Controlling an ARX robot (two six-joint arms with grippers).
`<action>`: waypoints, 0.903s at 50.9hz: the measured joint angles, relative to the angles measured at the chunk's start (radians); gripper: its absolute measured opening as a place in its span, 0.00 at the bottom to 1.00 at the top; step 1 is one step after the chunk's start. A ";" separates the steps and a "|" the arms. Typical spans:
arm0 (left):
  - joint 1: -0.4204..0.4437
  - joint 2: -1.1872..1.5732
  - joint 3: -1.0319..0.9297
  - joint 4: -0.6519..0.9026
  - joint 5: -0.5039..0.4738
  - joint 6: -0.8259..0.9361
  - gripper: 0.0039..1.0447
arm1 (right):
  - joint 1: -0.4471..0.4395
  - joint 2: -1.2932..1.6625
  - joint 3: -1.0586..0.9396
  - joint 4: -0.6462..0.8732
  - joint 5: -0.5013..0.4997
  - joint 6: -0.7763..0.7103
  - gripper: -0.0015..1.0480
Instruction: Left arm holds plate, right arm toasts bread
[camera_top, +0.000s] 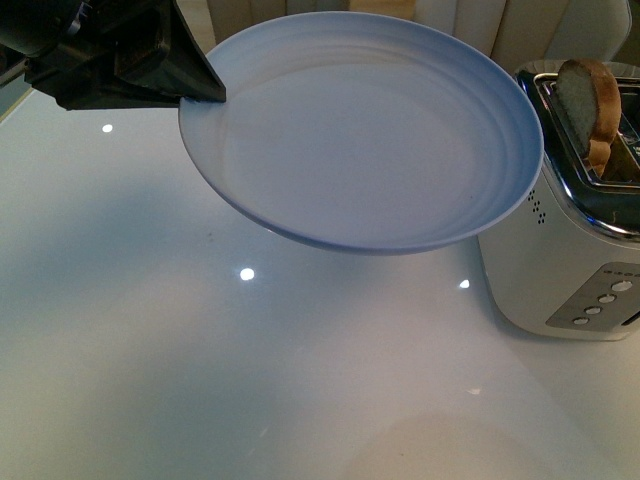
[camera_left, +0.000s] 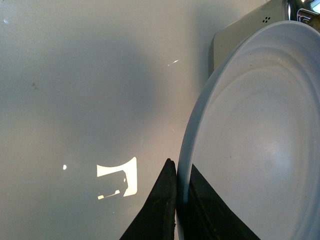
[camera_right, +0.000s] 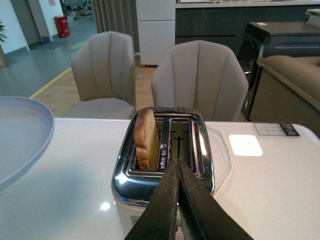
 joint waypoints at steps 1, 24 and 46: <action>0.000 0.000 0.000 0.000 0.000 0.001 0.02 | 0.000 0.000 0.000 0.000 0.000 0.000 0.06; 0.025 -0.001 0.000 0.000 0.003 0.024 0.02 | 0.000 -0.001 0.000 0.000 0.000 0.000 0.78; 0.038 0.013 -0.002 0.032 0.028 0.048 0.02 | 0.000 -0.002 0.000 0.000 0.000 0.001 0.92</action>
